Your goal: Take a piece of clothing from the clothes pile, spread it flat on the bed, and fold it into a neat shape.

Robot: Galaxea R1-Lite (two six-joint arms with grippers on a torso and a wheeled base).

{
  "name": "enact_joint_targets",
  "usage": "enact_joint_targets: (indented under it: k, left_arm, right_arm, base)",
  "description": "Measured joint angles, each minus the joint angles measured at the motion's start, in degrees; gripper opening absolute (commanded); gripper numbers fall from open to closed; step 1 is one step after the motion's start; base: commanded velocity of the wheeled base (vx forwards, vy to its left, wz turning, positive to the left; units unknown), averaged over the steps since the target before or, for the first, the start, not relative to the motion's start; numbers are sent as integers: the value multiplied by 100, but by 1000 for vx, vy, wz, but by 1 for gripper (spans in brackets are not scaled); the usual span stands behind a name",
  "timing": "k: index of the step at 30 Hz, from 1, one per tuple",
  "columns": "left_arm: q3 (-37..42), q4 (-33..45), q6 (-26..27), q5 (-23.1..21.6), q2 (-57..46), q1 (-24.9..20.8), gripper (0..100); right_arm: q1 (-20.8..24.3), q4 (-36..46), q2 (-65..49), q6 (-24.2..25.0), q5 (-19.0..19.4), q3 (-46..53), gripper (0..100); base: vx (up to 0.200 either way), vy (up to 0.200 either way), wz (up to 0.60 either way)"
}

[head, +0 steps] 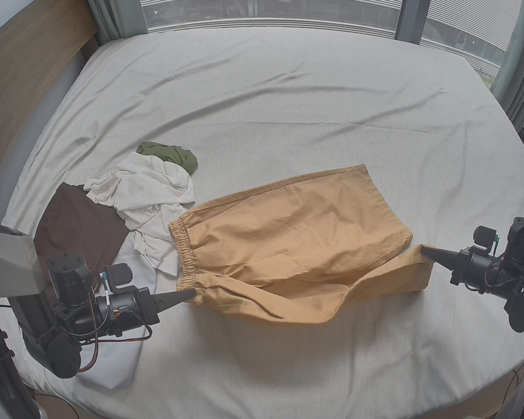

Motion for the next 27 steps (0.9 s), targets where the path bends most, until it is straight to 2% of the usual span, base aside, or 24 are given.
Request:
enact_joint_targets:
  k: [3,10,27]
  left_arm:
    - [-72,-2,-99,98,-27,-4,0]
    - [-155,-2,-133,158,-96,-1,0]
    - [-240,-5,-139,177,-167,35,0]
  right_arm:
    - [18,-334,168,57,-112,-122,0]
    - [184,-1006,455,585,-299,-340,0]
    - [247,-947,686,645,-317,-1051,0]
  base:
    - [0,0,0]
    - [0,0,0]
    - [0,0,0]
